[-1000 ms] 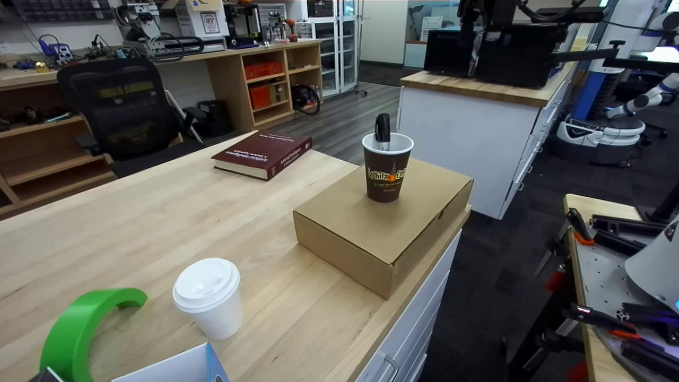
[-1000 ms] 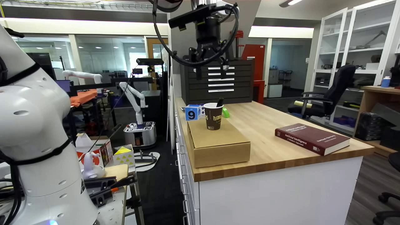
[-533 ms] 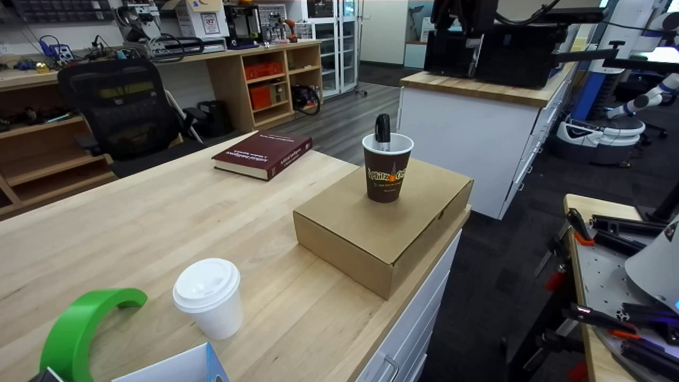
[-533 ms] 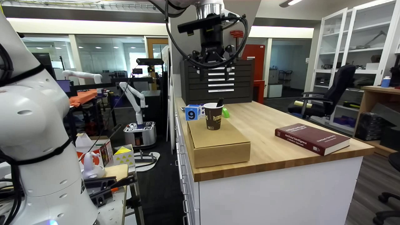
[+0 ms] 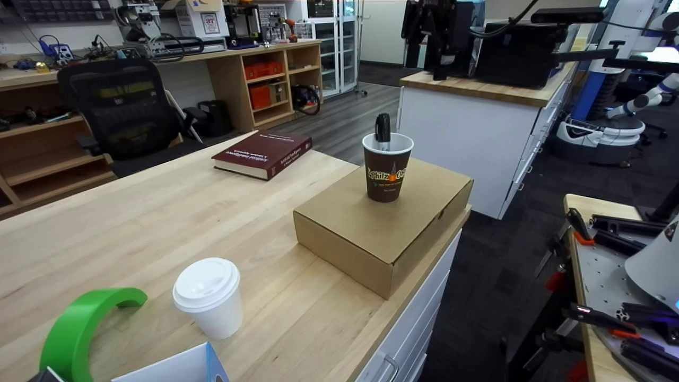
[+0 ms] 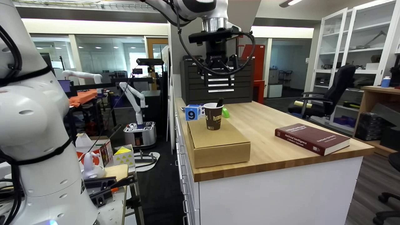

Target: Take the marker out of the cup and put it on the table

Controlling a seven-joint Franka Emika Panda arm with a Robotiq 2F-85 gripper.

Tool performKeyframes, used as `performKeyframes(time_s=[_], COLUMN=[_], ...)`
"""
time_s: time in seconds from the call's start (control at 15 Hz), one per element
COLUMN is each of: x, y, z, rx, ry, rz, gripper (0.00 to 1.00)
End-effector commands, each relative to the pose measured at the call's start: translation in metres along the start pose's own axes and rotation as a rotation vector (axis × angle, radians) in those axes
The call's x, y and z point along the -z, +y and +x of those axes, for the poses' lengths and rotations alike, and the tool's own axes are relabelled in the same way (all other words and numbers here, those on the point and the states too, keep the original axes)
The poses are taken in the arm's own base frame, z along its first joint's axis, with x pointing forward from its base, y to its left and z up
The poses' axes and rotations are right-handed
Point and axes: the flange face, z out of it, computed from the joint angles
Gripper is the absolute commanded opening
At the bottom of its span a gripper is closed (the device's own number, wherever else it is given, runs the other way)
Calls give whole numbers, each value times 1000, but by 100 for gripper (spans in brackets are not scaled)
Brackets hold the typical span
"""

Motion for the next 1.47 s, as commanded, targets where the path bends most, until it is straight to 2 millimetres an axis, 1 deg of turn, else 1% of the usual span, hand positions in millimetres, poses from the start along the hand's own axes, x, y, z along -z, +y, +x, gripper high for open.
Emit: performKeyframes(time_s=[0.0, 0.13, 0.4, 0.6, 0.8, 1.0, 1.4], x=[-2, -5, -4, -15, -28, -38, -46], y=[0, 0, 1, 4, 7, 4, -12], z=[4, 9, 10, 12, 24, 39, 72], rx=[5, 10, 10, -20, -52, -44, 33], ry=[-3, -6, -4, 2, 1, 15, 26], rz=[5, 8, 6, 25, 40, 47, 58], gripper=[100, 100, 100, 100, 100, 100, 100])
